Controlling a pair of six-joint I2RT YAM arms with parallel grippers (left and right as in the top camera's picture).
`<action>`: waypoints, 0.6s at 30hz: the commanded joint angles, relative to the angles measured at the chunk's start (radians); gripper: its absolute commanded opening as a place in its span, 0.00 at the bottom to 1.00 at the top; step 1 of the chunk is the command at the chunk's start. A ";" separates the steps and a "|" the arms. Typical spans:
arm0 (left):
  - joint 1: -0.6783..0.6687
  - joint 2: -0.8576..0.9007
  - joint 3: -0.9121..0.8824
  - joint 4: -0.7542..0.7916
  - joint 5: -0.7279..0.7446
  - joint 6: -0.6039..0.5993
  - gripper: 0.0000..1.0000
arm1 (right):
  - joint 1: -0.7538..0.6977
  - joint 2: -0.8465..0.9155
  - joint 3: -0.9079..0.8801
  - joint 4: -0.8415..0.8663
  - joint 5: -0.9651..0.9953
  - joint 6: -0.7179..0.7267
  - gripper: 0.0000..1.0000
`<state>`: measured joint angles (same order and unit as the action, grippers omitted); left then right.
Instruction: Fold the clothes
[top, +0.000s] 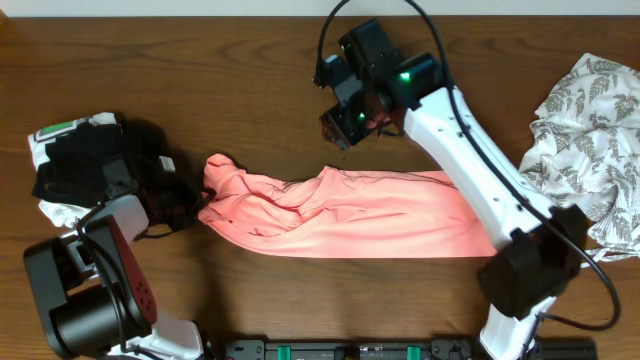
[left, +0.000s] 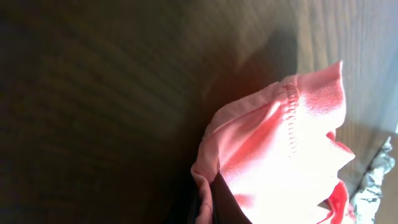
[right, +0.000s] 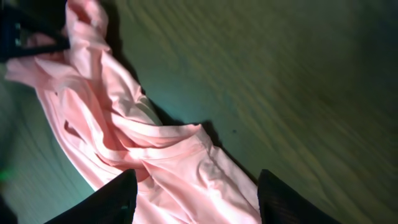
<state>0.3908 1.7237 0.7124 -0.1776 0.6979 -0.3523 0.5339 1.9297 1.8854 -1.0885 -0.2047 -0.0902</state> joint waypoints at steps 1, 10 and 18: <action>-0.003 -0.046 -0.034 -0.036 -0.077 0.038 0.06 | -0.016 -0.060 -0.001 -0.007 0.058 0.056 0.60; 0.047 -0.272 -0.032 -0.096 -0.155 0.038 0.06 | -0.092 -0.097 -0.001 -0.051 0.058 0.079 0.60; 0.150 -0.366 -0.031 -0.129 -0.175 0.053 0.06 | -0.111 -0.099 -0.001 -0.068 0.059 0.079 0.60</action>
<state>0.5045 1.3743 0.6827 -0.2993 0.5495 -0.3313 0.4320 1.8591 1.8854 -1.1522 -0.1516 -0.0292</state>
